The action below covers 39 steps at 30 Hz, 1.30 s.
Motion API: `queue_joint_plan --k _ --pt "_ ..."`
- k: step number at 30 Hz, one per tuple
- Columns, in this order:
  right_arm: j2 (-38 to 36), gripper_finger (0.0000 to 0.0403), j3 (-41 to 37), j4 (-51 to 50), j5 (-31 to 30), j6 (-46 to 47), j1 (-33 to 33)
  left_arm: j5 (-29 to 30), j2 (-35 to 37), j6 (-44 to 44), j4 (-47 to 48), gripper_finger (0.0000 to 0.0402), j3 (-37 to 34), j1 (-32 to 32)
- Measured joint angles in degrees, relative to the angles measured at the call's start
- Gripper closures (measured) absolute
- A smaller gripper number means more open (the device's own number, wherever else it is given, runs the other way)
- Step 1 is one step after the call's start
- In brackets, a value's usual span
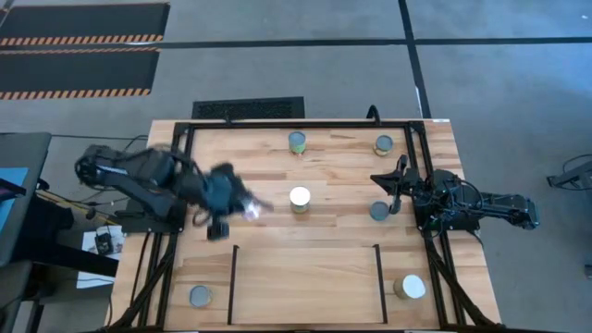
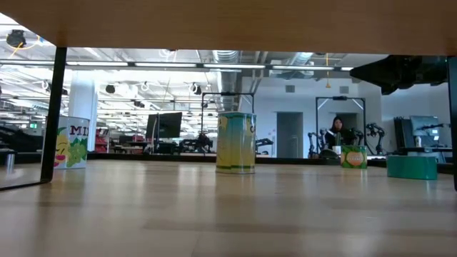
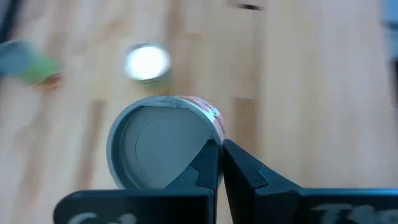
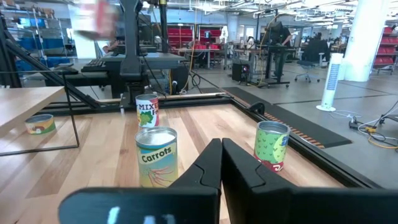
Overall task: Pick and place cans onto a shelf
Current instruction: Put the canned tomatoes on the shelf
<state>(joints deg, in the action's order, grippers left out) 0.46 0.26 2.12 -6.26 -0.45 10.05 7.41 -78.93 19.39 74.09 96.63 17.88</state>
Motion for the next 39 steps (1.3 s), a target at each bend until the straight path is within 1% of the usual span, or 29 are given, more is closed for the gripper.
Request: queue_joint_plan --k 4,9,12,16,23,30,35,39 --pt "0.0 0.0375 0.0 0.0 0.0 0.0 0.0 -2.0 -7.5 4.5 0.0 0.0401 5.7 6.4" --pt "0.0 0.0374 0.0 0.0 0.0 0.0 0.0 -1.0 -17.3 11.2 0.0 0.0401 12.6 11.8" --pt "0.0 0.0376 0.0 0.0 0.0 0.0 0.0 -1.3 -21.8 13.7 0.5 0.0401 15.7 13.9" --pt "0.0 0.0375 0.0 0.0 0.0 0.0 0.0 -3.9 -25.8 17.1 1.0 0.0401 17.6 15.9" --pt "0.0 0.0376 0.0 0.0 0.0 0.0 0.0 -7.4 -28.1 19.6 0.7 0.0402 17.8 19.7" --pt "0.0 0.0373 0.0 0.0 0.0 0.0 0.0 -6.6 -28.1 22.2 -1.3 0.0401 17.9 21.8" --pt "0.0 0.0375 0.0 0.0 0.0 0.0 0.0 -5.1 -28.1 23.0 -2.1 0.0401 17.9 22.2" --pt "0.0 0.0375 0.0 0.0 0.0 0.0 0.0 -5.0 -28.1 23.3 -3.3 0.0401 17.9 22.4"
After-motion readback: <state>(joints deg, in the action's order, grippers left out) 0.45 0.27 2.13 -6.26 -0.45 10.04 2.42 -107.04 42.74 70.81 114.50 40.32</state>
